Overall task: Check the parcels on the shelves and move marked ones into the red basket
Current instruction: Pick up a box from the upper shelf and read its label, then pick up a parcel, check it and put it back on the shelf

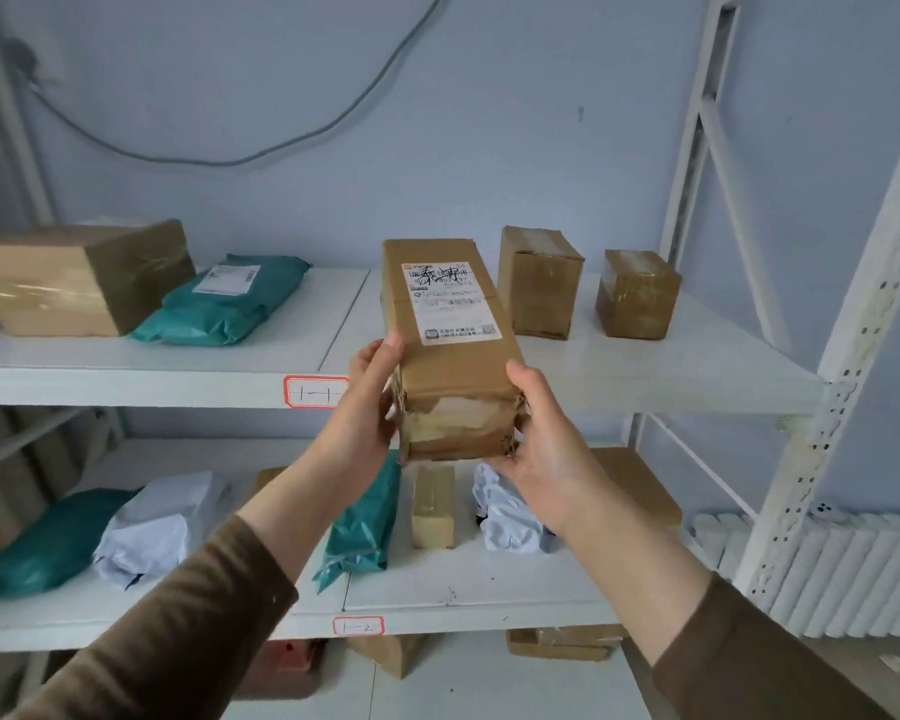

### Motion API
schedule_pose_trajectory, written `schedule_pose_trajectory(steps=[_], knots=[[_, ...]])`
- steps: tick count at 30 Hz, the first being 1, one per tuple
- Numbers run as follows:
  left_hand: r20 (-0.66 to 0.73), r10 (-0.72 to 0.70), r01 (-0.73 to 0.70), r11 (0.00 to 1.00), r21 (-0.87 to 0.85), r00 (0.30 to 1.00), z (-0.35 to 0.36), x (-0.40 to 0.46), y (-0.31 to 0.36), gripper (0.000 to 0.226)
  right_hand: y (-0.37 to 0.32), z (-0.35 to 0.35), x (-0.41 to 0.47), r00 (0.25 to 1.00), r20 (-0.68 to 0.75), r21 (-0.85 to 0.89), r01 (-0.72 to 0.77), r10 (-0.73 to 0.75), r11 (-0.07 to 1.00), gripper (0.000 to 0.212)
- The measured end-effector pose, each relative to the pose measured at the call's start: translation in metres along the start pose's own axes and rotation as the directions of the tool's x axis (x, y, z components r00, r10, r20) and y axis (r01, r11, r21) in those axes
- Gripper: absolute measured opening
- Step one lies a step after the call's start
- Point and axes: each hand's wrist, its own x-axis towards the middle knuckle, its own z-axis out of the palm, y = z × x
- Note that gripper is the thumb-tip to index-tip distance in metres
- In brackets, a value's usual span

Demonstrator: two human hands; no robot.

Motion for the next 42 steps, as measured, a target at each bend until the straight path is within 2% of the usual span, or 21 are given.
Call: schedule_pose_trajectory(steps=[3, 6, 10, 15, 20, 24, 27, 29, 31, 32, 34, 37, 39, 41, 42], knots=[[-0.018, 0.043, -0.042, 0.997, 0.07, 0.999, -0.019, 0.018, 0.017, 0.066, -0.013, 0.036, 0.038, 1.0, -0.015, -0.036, 0.013, -0.014, 0.999, 0.042], [-0.053, 0.06, -0.054, 0.994, 0.1, 0.997, -0.04, 0.046, 0.036, 0.042, -0.024, 0.071, 0.079, 1.0, 0.008, -0.141, 0.005, -0.004, 0.99, 0.044], [-0.106, 0.039, -0.026, 0.992, 0.125, 0.994, -0.07, 0.089, 0.059, 0.037, -0.037, 0.109, 0.13, 1.0, 0.021, -0.294, 0.003, 0.004, 0.956, 0.048], [-0.197, -0.045, 0.071, 0.99, 0.124, 0.979, -0.102, 0.139, 0.061, 0.031, -0.027, 0.142, 0.184, 1.0, 0.028, -0.333, -0.003, 0.013, 0.943, 0.062], [-0.273, -0.07, 0.106, 0.987, 0.118, 0.959, -0.123, 0.171, 0.062, 0.044, -0.025, 0.162, 0.21, 0.999, 0.045, -0.342, 0.009, 0.007, 0.94, 0.062], [-0.298, -0.074, 0.106, 0.99, 0.09, 0.952, -0.132, 0.182, 0.063, 0.041, -0.021, 0.173, 0.222, 0.998, 0.057, -0.379, 0.017, 0.005, 0.925, 0.069], [-0.339, -0.063, 0.109, 0.987, 0.12, 0.939, -0.133, 0.183, 0.064, 0.05, -0.024, 0.17, 0.225, 0.998, 0.061, -0.366, 0.017, 0.006, 0.931, 0.073], [-0.381, 0.06, 0.056, 0.957, 0.285, 0.923, -0.128, 0.181, 0.068, 0.064, -0.027, 0.164, 0.228, 0.998, 0.033, -0.376, 0.058, -0.049, 0.925, 0.075], [-0.324, 0.284, -0.092, 0.862, 0.499, 0.902, -0.12, 0.18, 0.075, 0.075, -0.03, 0.153, 0.232, 0.985, -0.002, -0.449, 0.153, -0.172, 0.88, 0.078], [-0.259, 0.382, -0.181, 0.805, 0.565, 0.887, -0.114, 0.181, 0.079, 0.076, -0.032, 0.146, 0.231, 0.968, -0.011, -0.494, 0.213, -0.251, 0.843, 0.076], [-0.133, 0.487, -0.312, 0.722, 0.618, 0.864, -0.093, 0.185, 0.084, 0.075, -0.04, 0.128, 0.227, 0.895, -0.015, -0.572, 0.358, -0.446, 0.738, 0.062], [0.018, 0.529, -0.419, 0.651, 0.633, 0.848, -0.047, 0.193, 0.084, 0.068, -0.057, 0.095, 0.216, 0.71, 0.026, -0.704, 0.513, -0.704, 0.492, 0.042], [0.108, 0.485, -0.454, 0.687, 0.568, 0.868, -0.013, 0.199, 0.079, 0.066, -0.068, 0.069, 0.213, 0.584, 0.018, -0.77, 0.526, -0.812, 0.361, 0.036], [0.154, 0.348, -0.377, 0.781, 0.498, 0.925, 0.016, 0.206, 0.07, 0.065, -0.078, 0.043, 0.216, 0.51, -0.036, -0.799, 0.503, -0.86, 0.331, 0.03], [0.172, 0.26, -0.311, 0.829, 0.465, 0.95, 0.03, 0.21, 0.066, 0.066, -0.083, 0.029, 0.215, 0.489, -0.083, -0.802, 0.484, -0.869, 0.349, 0.03]])
